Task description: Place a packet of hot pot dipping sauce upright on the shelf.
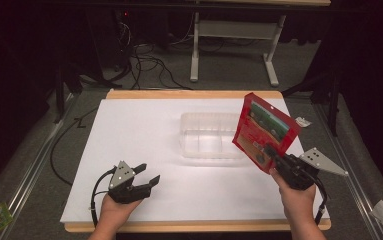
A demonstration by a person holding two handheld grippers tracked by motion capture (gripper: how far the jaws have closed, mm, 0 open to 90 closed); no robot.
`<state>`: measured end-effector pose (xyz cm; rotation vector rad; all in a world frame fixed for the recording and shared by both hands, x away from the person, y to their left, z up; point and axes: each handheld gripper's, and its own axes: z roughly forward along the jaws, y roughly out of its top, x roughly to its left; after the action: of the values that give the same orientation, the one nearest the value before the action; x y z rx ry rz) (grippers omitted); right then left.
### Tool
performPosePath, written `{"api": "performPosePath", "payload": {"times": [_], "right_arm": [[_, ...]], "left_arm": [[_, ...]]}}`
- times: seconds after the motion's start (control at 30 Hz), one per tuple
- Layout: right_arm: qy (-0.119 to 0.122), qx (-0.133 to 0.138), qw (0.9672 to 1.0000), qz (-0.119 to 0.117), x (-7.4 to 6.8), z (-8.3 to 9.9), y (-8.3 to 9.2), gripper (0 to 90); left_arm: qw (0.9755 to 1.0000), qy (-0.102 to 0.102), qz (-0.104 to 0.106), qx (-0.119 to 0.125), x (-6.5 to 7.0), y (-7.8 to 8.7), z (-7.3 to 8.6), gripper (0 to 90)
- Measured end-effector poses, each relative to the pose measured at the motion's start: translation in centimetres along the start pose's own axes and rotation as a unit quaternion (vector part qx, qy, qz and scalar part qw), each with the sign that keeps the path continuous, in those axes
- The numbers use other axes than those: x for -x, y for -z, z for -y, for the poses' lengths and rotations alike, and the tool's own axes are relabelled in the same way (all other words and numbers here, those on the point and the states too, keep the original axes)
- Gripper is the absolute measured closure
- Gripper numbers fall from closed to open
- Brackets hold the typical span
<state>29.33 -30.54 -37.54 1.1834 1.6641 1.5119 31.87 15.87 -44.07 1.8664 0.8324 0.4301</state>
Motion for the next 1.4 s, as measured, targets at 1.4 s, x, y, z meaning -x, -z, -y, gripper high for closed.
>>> {"api": "performPosePath", "payload": {"times": [1.4], "right_arm": [[0.002,0.001,0.9985,0.055,0.0,-1.0,-9.5,90.0]], "left_arm": [[0.9999,-0.015,0.002,0.000,0.2,0.1,-0.1,23.6]]}}
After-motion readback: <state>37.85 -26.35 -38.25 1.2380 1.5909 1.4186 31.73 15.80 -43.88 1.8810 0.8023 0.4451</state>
